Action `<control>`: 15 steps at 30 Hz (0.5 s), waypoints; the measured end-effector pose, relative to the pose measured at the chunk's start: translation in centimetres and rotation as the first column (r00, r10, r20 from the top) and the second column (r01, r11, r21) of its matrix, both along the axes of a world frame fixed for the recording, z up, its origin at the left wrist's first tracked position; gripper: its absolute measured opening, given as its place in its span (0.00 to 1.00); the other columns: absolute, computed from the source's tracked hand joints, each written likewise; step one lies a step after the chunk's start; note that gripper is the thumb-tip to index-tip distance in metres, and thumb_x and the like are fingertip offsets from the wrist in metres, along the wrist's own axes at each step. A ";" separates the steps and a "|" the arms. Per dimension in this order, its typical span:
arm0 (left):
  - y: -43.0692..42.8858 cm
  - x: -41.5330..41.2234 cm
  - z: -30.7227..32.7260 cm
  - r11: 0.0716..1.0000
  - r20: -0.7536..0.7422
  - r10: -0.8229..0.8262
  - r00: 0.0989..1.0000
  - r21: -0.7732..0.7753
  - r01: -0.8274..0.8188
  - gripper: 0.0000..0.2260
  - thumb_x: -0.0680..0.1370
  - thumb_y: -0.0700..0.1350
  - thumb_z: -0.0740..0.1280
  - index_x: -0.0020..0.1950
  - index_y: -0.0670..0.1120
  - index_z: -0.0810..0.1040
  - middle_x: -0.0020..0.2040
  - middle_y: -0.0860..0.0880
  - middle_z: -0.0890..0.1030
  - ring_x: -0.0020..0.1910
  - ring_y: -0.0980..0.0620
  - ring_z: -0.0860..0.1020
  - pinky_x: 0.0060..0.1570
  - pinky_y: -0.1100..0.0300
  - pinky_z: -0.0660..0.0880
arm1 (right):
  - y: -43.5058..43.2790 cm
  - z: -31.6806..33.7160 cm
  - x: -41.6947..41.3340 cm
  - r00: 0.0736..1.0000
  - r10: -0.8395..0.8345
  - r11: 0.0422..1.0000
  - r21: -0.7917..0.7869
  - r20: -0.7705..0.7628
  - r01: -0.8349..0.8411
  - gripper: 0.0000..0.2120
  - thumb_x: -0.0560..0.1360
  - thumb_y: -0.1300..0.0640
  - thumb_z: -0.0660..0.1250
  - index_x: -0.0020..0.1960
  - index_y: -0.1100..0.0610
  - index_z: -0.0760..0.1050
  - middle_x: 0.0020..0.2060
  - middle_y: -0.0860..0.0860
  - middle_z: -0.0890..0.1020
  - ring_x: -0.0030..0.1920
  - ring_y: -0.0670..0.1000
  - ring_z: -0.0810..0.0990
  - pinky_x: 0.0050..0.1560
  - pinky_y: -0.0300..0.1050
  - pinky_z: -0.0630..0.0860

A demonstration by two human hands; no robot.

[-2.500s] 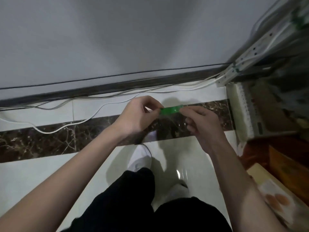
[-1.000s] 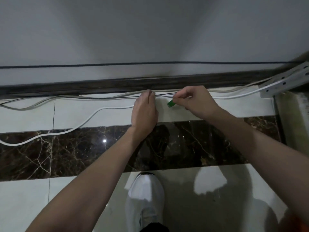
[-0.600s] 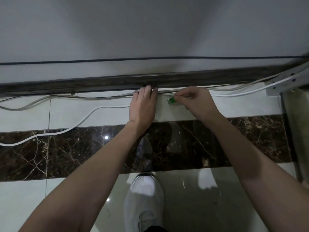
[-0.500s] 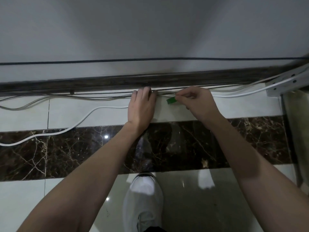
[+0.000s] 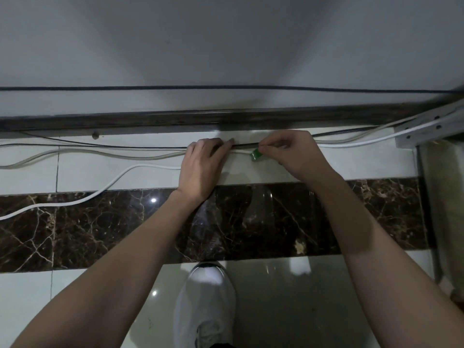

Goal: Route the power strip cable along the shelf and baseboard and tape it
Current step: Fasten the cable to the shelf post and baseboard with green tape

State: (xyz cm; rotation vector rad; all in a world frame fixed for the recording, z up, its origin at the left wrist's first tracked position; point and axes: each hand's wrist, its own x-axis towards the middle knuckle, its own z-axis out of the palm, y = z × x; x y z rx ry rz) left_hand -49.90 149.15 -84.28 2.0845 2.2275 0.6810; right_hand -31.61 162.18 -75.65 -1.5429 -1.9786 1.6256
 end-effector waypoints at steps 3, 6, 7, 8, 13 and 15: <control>0.0 -0.4 -0.2 0.999 -0.098 -0.041 0.994 -0.037 0.037 0.20 0.78 0.37 0.69 0.70 0.42 0.76 0.58 0.39 0.80 0.53 0.38 0.77 0.50 0.47 0.72 | 0.0 0.0 -0.2 1.000 0.006 1.000 -0.016 0.005 -0.006 0.02 0.74 0.57 0.75 0.46 0.51 0.84 0.40 0.45 0.85 0.40 0.38 0.81 0.40 0.31 0.72; 0.3 -0.7 -0.3 0.996 -0.186 -0.083 0.979 -0.058 0.074 0.18 0.79 0.38 0.67 0.69 0.40 0.76 0.58 0.38 0.79 0.53 0.38 0.77 0.51 0.46 0.73 | 0.1 0.0 -0.3 0.999 0.033 0.999 -0.008 0.015 -0.033 0.02 0.75 0.56 0.75 0.46 0.50 0.84 0.42 0.46 0.85 0.41 0.39 0.80 0.41 0.33 0.73; 0.5 -0.6 -0.2 0.996 -0.176 -0.067 0.982 -0.074 0.055 0.16 0.80 0.39 0.65 0.69 0.40 0.77 0.58 0.38 0.80 0.53 0.38 0.78 0.52 0.46 0.73 | 0.2 0.0 -0.3 0.999 0.046 0.999 -0.003 0.012 -0.046 0.03 0.74 0.57 0.75 0.45 0.50 0.84 0.41 0.46 0.85 0.39 0.38 0.80 0.40 0.31 0.72; 0.7 -0.3 0.2 0.994 -0.149 -0.034 0.988 -0.110 0.018 0.15 0.83 0.43 0.62 0.67 0.41 0.78 0.58 0.39 0.80 0.55 0.39 0.77 0.55 0.47 0.72 | 0.2 0.2 -0.3 0.998 0.061 0.998 -0.007 0.005 -0.061 0.04 0.74 0.58 0.76 0.44 0.49 0.83 0.39 0.45 0.84 0.37 0.35 0.79 0.38 0.28 0.71; 1.9 -0.1 1.8 0.986 0.115 0.057 0.992 -0.165 -0.038 0.19 0.83 0.56 0.61 0.43 0.44 0.80 0.40 0.45 0.78 0.43 0.46 0.75 0.45 0.43 0.72 | 1.2 1.9 -0.3 0.974 0.221 0.973 -0.057 -0.039 -0.223 0.08 0.74 0.58 0.76 0.41 0.45 0.83 0.37 0.40 0.84 0.39 0.36 0.80 0.39 0.28 0.72; 1.6 -0.2 1.7 0.986 0.146 0.067 0.987 -0.163 -0.043 0.17 0.82 0.56 0.62 0.44 0.46 0.80 0.41 0.47 0.78 0.44 0.47 0.75 0.45 0.44 0.73 | 1.3 1.8 -0.9 0.969 0.246 0.968 -0.053 -0.024 -0.247 0.08 0.74 0.58 0.76 0.41 0.45 0.83 0.39 0.40 0.85 0.43 0.40 0.81 0.42 0.32 0.74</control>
